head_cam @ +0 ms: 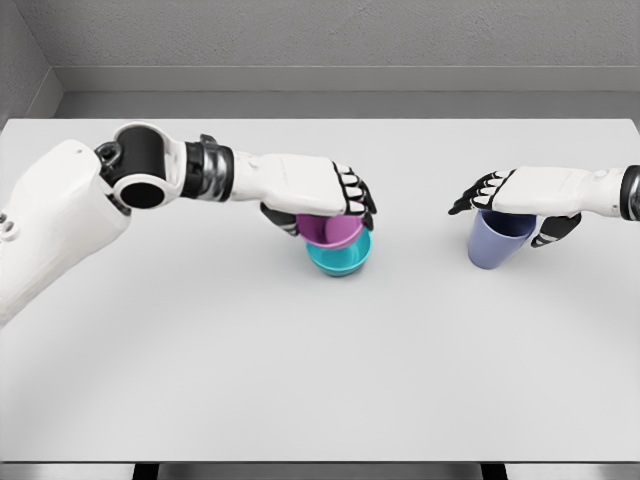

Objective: Stacking bowl and cup with both arms

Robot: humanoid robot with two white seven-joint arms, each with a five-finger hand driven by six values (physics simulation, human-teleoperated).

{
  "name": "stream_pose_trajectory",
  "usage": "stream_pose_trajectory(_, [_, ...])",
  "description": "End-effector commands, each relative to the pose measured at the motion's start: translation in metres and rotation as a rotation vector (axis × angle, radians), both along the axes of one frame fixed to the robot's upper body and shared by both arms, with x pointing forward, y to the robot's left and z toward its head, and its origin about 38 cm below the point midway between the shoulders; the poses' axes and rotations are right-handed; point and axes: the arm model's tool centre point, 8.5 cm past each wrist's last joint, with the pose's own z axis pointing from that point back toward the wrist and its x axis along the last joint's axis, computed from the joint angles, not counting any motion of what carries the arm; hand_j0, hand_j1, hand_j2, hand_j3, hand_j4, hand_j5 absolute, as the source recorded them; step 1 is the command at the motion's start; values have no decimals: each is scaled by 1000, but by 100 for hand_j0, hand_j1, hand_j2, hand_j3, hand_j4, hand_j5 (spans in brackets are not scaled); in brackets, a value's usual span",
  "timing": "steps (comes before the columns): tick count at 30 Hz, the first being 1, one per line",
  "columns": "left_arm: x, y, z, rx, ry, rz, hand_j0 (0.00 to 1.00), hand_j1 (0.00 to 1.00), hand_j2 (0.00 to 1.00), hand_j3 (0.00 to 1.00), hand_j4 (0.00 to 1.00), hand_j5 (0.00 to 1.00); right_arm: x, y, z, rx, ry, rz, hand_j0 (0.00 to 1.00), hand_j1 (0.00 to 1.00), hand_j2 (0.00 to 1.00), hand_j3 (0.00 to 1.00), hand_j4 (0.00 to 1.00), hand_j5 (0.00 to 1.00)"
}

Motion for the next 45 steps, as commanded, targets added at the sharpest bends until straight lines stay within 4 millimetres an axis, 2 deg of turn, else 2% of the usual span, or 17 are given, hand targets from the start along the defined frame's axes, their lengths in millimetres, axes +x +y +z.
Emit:
stream_pose_trajectory(1, [4,-5,-5,-8,22,11,72,72,72,72,72,72,0,-1,1,4,1,-4,100,100,100,100,100,100])
stream_pose_trajectory(7, [9,-6,-14,2,43,25,72,72,72,72,72,72,0,0,1,5,1,-3,100,100,100,100,100,100])
stream_pose_trajectory(9, [5,-15,-18,5,52,7,72,72,72,72,72,72,0,0,1,5,1,-3,100,100,100,100,100,100])
stream_pose_trajectory(14, [4,-16,-23,14,62,3,75,75,75,75,75,75,0,0,1,5,1,-3,100,100,100,100,100,100])
stream_pose_trajectory(19, [8,-12,-26,18,71,18,88,88,88,88,88,88,0,-1,1,4,1,-4,100,100,100,100,100,100])
stream_pose_trajectory(21, [8,-12,-25,15,71,19,97,97,97,97,97,97,0,-1,1,4,-1,-4,100,100,100,100,100,100])
stream_pose_trajectory(23, [8,-12,-25,14,73,20,100,100,100,100,100,100,0,0,1,5,1,-3,100,100,100,100,100,100])
stream_pose_trajectory(45, [7,-12,-26,11,79,20,100,100,100,100,100,100,1,-1,5,2,-8,-4,100,100,100,100,100,100])
